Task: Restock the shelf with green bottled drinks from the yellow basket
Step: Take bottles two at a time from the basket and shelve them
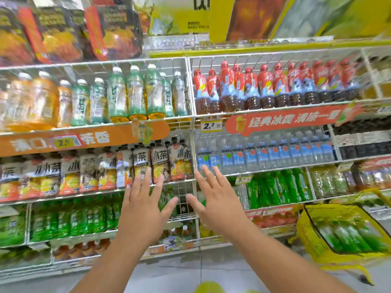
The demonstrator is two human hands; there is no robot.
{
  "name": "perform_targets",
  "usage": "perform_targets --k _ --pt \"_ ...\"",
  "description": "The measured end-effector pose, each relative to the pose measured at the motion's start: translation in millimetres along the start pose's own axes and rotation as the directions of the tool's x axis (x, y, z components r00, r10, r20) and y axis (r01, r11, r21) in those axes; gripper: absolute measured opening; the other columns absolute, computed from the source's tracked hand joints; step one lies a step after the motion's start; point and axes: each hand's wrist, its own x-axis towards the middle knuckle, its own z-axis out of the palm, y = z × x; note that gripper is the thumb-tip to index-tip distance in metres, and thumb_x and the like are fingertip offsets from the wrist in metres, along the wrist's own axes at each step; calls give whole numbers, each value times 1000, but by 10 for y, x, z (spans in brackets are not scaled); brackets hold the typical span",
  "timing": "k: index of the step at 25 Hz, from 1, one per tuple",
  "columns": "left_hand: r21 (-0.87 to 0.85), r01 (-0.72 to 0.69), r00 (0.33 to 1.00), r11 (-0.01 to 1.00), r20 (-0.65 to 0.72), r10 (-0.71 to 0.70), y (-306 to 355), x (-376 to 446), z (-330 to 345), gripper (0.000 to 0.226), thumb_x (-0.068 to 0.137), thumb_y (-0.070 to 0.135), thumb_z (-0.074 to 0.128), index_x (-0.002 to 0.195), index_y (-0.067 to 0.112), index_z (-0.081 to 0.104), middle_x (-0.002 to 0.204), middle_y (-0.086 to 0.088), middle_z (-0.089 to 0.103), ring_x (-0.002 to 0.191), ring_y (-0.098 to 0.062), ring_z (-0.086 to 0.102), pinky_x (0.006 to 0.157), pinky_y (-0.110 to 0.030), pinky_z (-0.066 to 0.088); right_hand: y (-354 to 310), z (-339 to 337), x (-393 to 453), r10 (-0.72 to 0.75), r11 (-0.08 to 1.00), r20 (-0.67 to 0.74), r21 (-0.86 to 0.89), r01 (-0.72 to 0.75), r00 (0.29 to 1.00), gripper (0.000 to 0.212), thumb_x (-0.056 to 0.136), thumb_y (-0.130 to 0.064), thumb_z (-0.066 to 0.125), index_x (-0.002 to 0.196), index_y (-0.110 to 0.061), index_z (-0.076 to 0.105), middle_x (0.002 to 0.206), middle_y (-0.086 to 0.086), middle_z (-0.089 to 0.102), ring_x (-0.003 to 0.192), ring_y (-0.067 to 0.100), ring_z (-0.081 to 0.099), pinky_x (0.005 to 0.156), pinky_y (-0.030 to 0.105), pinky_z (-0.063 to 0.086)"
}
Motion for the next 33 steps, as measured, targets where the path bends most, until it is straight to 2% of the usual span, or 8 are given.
perform_targets --k 3,8,13,19,25,29,33 --pt "-33 -31 1000 999 -8 30 28 -3 -339 82 90 80 12 160 41 -6 164 4 -29 153 -20 -23 126 -46 -6 -113 -308 -32 1 1000 -4 -19 -1 1000 75 99 -74 13 161 -38 -8 169 -11 -18 154 16 -25 128 45 -3" --pt "11 -88 995 996 -44 89 -185 216 -659 88 84 85 0 160 39 -9 163 4 -34 152 -21 -27 125 -47 -10 -333 -540 138 14 999 -27 -42 -15 1000 72 101 -70 16 162 -38 -9 169 -12 -17 154 16 -24 128 45 0" --pt "-9 -117 992 993 -45 116 -328 474 -735 85 89 82 10 160 39 -9 163 4 -33 151 -20 -30 123 -46 -14 -514 -570 362 49 995 -78 -79 -55 996 74 99 -73 14 161 -40 -11 169 -12 -18 154 16 -24 128 45 -1" --pt "-40 -206 978 978 -29 205 -139 749 -460 97 72 87 -12 159 41 -13 161 3 -37 151 -21 -30 124 -48 -12 -248 -550 310 168 980 -86 -93 -176 982 76 99 -74 14 161 -39 -11 168 -11 -20 154 15 -25 128 45 0" --pt "-52 -347 938 937 5 347 759 888 -297 96 74 85 -15 158 40 -15 160 1 -39 151 -22 -30 125 -48 -11 462 -725 -101 300 946 -116 -91 -311 947 76 100 -71 15 162 -35 -9 170 -7 -18 155 18 -23 128 43 -3" --pt "-27 -439 898 898 30 440 1612 898 -228 87 85 81 1 159 37 -15 163 -1 -34 152 -24 -27 125 -48 -9 1220 -898 -501 388 909 -128 -109 -402 913 78 100 -70 14 163 -30 -7 171 -3 -15 155 19 -21 127 42 -7" --pt "-30 -489 872 872 25 490 2722 843 -98 84 92 79 12 160 36 -12 164 -1 -31 153 -24 -24 125 -49 -7 2221 -1099 -1020 428 887 -149 -119 -446 891 79 98 -72 11 163 -29 -5 171 -1 -11 156 21 -18 128 47 2"
